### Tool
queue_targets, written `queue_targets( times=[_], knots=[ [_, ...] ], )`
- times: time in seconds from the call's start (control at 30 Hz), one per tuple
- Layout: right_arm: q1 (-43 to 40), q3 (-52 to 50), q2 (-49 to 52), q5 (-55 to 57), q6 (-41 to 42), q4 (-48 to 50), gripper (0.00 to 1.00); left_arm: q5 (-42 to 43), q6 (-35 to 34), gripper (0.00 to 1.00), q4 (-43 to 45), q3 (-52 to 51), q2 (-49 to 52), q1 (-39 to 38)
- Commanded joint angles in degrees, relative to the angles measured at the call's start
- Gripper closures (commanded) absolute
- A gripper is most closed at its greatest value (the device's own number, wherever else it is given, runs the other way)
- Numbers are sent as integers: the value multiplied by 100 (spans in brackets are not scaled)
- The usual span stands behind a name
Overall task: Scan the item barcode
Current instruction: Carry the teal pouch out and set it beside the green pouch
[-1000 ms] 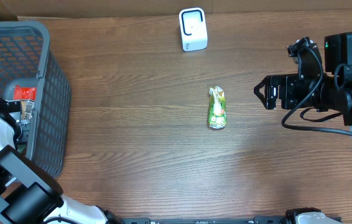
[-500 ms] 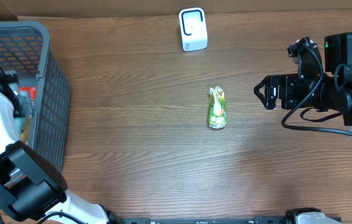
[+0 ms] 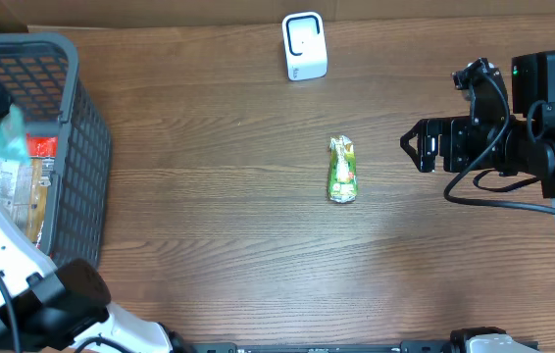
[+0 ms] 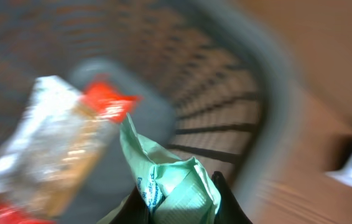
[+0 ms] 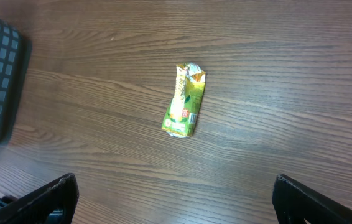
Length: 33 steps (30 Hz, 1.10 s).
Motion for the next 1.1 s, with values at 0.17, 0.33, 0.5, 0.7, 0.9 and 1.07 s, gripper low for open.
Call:
queue_targets(
  times=[0.17, 0.33, 0.5, 0.7, 0.9, 1.07],
  knots=[
    [28, 131, 13, 17, -42, 17, 0, 1368, -485, 96, -428, 179, -372, -1471],
    [28, 131, 13, 15, -42, 17, 0, 494, -907, 96, -243, -573, -289, -3038],
    [28, 131, 13, 17, -42, 17, 0, -511, -2424, 96, 933, -2188, 66, -4693],
    [28, 131, 13, 17, -42, 17, 0, -638, -3495, 95, 2695, -3348, 815, -5727],
    [28, 131, 13, 15, -42, 17, 0, 28, -4079, 75, 3519, -3451, 1860, -6131],
    [28, 131, 13, 17, -42, 17, 0, 546, -3864, 0, 3733, -3407, 1989, -6076]
  ],
)
